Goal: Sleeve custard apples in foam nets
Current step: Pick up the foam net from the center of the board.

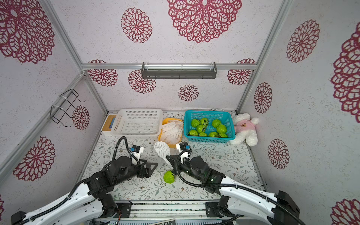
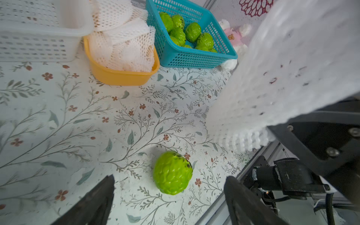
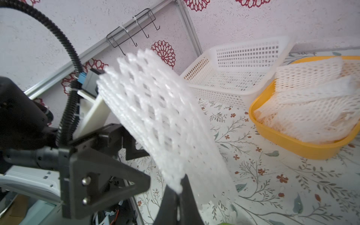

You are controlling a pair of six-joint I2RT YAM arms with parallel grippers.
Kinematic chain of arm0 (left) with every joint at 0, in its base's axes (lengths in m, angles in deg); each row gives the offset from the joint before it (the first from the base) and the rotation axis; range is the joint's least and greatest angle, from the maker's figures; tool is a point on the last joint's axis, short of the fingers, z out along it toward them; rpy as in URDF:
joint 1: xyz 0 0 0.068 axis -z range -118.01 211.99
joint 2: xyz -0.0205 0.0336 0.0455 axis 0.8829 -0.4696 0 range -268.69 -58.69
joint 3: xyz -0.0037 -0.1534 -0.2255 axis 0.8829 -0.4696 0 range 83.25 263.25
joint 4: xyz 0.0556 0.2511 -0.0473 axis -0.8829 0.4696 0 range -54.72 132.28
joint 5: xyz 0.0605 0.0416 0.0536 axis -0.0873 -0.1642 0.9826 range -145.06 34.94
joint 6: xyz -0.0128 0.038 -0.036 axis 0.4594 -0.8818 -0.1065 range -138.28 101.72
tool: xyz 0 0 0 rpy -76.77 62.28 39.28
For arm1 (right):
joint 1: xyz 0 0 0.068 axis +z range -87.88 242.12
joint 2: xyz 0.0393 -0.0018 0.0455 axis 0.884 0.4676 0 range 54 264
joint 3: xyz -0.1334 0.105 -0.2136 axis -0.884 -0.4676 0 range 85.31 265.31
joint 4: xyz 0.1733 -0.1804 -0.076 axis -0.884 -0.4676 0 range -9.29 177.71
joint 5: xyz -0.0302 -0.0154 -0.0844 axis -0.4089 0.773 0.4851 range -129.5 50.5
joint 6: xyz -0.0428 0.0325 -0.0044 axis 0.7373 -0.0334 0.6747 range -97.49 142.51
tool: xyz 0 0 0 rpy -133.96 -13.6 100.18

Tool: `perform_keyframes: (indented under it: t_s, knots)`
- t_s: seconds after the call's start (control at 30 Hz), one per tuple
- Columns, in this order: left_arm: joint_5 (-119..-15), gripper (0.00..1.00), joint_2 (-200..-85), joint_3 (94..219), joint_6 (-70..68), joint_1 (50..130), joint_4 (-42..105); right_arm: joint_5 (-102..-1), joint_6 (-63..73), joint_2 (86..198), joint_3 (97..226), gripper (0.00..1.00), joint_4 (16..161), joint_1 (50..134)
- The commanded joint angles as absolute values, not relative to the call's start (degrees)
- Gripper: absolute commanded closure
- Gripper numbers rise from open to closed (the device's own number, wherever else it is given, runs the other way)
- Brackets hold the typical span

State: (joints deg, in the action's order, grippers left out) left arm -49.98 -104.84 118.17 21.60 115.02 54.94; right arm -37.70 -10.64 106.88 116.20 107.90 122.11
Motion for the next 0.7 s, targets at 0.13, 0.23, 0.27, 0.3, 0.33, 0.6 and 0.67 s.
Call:
perform_keyframes:
  t_s: [0.13,0.23,0.27,0.3,0.33,0.6,0.67]
  knots:
    - [-46.65,0.18,-110.82,117.03,21.45,117.67,38.98,-37.35,-17.94,105.36,113.09,0.98,111.49,121.98]
    - [-47.96,0.22,-111.62,116.98,21.43,117.71,36.27,-36.83,-18.05,104.30,112.34,0.97,111.61,121.93]
    - [-48.29,0.23,-111.78,117.00,21.43,117.69,35.64,-36.71,-18.18,104.04,112.14,0.97,111.62,121.98]
    - [-48.49,0.25,-112.14,117.04,21.38,117.67,35.09,-36.60,-18.10,103.79,111.87,0.97,111.80,121.98]
    - [-48.68,0.26,-112.51,117.15,21.23,117.71,34.63,-36.60,-18.18,103.65,111.69,0.97,111.86,121.98]
    - [-49.22,0.56,-115.68,118.93,20.51,117.66,33.38,-36.26,-18.64,102.96,110.71,0.95,111.79,122.00]
    - [-49.11,0.62,-115.42,118.93,20.48,117.86,33.51,-35.78,-18.54,102.65,110.57,0.94,111.47,121.98]
